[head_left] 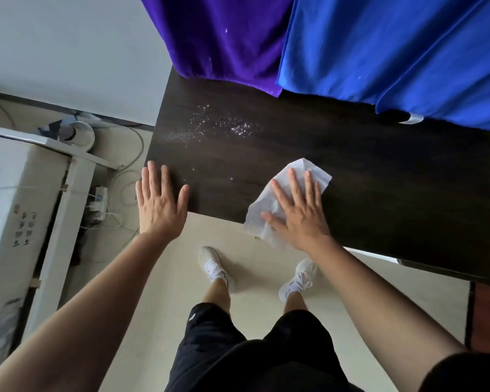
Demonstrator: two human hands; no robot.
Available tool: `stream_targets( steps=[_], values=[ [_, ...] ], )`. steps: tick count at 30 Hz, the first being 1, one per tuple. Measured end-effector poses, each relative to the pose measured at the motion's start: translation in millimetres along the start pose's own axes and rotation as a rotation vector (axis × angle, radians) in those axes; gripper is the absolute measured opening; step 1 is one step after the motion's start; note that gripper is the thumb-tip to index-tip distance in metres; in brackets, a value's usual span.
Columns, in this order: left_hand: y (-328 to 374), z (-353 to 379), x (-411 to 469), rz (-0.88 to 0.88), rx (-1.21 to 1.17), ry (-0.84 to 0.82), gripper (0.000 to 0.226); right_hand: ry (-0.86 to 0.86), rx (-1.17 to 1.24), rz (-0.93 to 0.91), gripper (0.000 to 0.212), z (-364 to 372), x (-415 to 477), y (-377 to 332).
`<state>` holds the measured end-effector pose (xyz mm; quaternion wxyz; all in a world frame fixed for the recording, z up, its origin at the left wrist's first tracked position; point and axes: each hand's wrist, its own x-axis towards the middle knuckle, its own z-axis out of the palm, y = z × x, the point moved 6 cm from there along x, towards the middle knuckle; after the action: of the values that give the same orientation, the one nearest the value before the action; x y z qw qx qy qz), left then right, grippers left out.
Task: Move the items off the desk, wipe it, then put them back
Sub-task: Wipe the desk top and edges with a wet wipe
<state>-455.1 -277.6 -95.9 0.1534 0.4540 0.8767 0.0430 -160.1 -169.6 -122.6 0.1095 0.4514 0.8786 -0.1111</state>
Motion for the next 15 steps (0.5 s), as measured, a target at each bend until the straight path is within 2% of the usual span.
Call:
stream_targets(
  steps=[4,8,15],
  values=[
    [-10,1,2,-0.041,-0.045,-0.005,0.068,-0.039,-0.006,0.01,0.084,4,-6,9],
    [-19,1,4,-0.034,-0.076,0.021,0.065,-0.031,-0.014,-0.02,0.084,3,8,-12],
    [-25,-4,4,0.017,-0.118,0.044,0.07,-0.001,0.027,-0.261,0.079,-16,85,-133]
  ],
)
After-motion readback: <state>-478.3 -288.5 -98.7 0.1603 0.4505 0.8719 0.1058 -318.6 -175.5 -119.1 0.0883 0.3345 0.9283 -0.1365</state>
